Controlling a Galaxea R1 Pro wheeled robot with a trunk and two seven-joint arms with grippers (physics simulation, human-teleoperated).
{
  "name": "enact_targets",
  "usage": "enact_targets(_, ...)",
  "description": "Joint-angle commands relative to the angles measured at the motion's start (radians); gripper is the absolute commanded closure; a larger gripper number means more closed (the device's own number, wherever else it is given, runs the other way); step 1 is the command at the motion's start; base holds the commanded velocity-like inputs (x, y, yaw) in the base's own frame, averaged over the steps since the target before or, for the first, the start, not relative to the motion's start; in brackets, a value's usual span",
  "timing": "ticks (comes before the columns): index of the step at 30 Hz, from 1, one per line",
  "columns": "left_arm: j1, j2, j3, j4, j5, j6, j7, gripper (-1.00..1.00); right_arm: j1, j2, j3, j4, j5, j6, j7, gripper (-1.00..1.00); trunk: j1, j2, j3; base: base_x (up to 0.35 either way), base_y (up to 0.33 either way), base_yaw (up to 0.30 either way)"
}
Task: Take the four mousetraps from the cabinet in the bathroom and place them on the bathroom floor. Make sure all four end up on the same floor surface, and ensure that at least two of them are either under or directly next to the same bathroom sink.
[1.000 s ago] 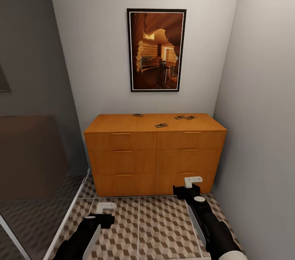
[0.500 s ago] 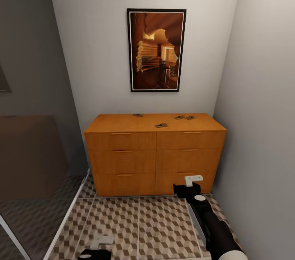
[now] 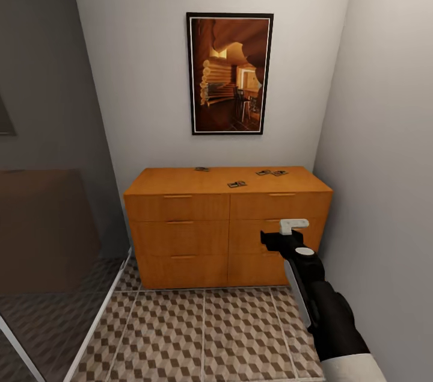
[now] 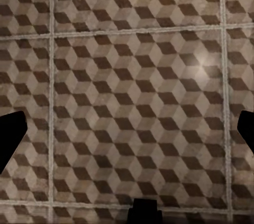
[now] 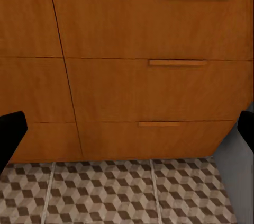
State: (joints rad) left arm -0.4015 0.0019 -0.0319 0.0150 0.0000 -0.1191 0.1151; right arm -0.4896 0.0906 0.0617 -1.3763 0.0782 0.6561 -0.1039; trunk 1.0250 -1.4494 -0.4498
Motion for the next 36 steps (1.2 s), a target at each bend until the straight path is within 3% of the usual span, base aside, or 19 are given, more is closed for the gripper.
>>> enact_targets(1,-0.001,0.001,-0.003,0.004,0.000,-0.005,0.003,-1.00,-0.033,-0.001,0.001,-0.015,0.008,0.027,-0.002,-1.00,0.000,-0.001,-0.001,0.000,0.000,0.000)
enact_targets(5,0.001,0.005,-0.003,0.023,0.000,-0.008,0.002,-1.00,-0.099,-0.001,0.001,-0.029,0.010,0.076,-0.005,-1.00,0.000,-0.001,-0.001,0.000,0.000,0.000)
enact_targets(8,0.002,0.007,-0.003,0.040,-0.001,-0.010,0.002,-1.00,-0.176,-0.001,0.001,-0.033,0.018,0.156,-0.005,-1.00,0.000,-0.001,-0.001,0.000,0.000,0.000)
enact_targets(11,0.002,0.007,-0.003,0.047,-0.001,-0.011,0.002,-1.00,-0.269,-0.001,0.001,-0.013,0.026,0.234,-0.004,-1.00,0.000,-0.001,-0.001,0.000,0.000,0.000)
enact_targets(14,0.003,0.006,-0.003,0.051,0.000,-0.011,0.002,-1.00,-0.385,0.001,0.001,0.077,0.029,0.273,-0.004,-1.00,0.000,-0.001,-0.001,0.000,0.000,0.000)
enact_targets(22,0.003,0.006,-0.003,0.054,0.001,-0.011,0.002,-1.00,-0.715,0.002,0.000,0.485,0.032,0.282,-0.003,-1.00,0.000,-0.001,-0.001,0.000,0.000,0.000)
enact_targets(23,0.003,0.006,-0.003,0.054,0.001,-0.011,0.002,-1.00,-0.784,0.003,0.000,0.587,0.032,0.262,-0.003,-1.00,0.000,-0.001,-0.001,0.000,0.000,0.000)
enact_targets(26,0.003,0.006,-0.003,0.055,0.001,-0.011,0.002,-1.00,-0.894,0.007,0.000,0.758,0.032,0.196,-0.003,-1.00,0.000,-0.001,-0.001,0.000,0.000,0.000)
enact_targets(30,0.003,0.005,-0.003,0.055,0.001,-0.010,0.002,-1.00,-0.952,0.019,0.000,0.857,0.033,0.147,-0.003,-1.00,0.000,-0.001,-0.001,0.000,0.000,0.000)
enact_targets(36,0.003,0.007,-0.003,0.055,-0.001,-0.010,0.002,-1.00,-0.983,0.037,0.001,0.914,0.032,0.116,-0.002,-1.00,0.000,-0.001,-0.001,0.000,0.000,0.000)
